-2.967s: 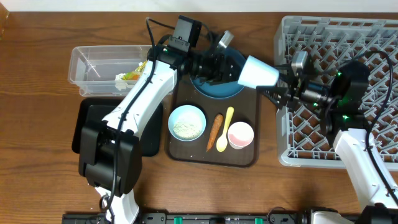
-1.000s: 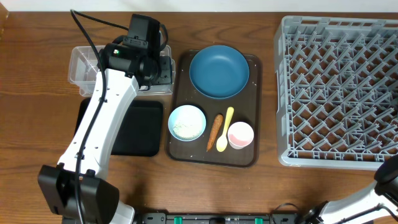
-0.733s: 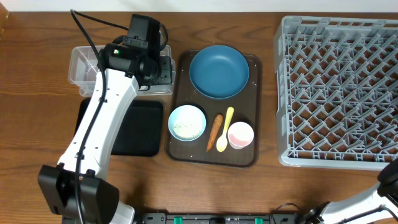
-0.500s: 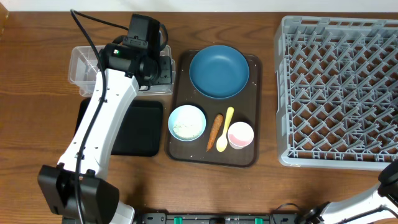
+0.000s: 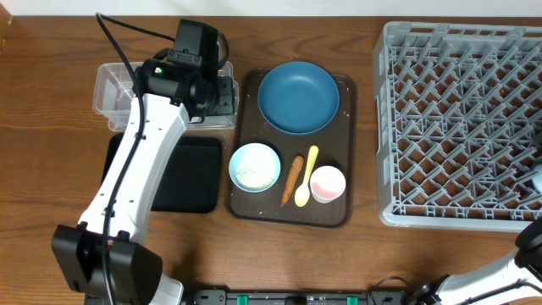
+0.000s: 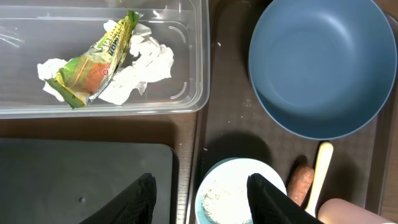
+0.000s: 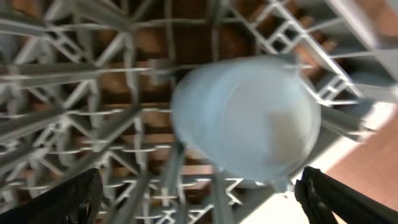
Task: Sort waste into correct bins and load items into the dishwasher rack
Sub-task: 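Place the light-blue cup upside down in the rack with the right gripper, then grasp the pink cup on the tray with the left gripper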
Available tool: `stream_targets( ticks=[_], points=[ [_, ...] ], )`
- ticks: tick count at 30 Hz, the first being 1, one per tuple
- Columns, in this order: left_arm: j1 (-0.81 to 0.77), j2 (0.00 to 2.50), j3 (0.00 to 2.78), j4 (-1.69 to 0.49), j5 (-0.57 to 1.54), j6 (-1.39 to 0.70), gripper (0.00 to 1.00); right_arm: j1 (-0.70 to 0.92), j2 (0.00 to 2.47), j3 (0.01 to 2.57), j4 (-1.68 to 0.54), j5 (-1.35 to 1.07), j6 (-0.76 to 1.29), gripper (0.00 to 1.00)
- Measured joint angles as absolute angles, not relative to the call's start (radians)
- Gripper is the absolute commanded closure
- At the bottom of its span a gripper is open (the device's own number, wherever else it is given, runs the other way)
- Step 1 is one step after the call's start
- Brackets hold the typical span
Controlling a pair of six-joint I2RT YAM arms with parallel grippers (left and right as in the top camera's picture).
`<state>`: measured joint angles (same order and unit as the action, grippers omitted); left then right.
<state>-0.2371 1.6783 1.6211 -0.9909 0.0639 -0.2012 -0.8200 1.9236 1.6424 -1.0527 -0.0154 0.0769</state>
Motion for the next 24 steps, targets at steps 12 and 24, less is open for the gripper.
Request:
stream_targets(
  ticks=[12,24],
  points=[
    [-0.237,1.678,1.621,-0.991,0.092,-0.201,0.49,-0.816,1.850,1.643,-1.046,-0.101,0.092,0.01],
    [-0.335,1.678,1.563,-0.988,0.186,-0.187,0.39,-0.556,1.697,1.655,-1.061,-0.501,-0.067,0.01]
  ],
)
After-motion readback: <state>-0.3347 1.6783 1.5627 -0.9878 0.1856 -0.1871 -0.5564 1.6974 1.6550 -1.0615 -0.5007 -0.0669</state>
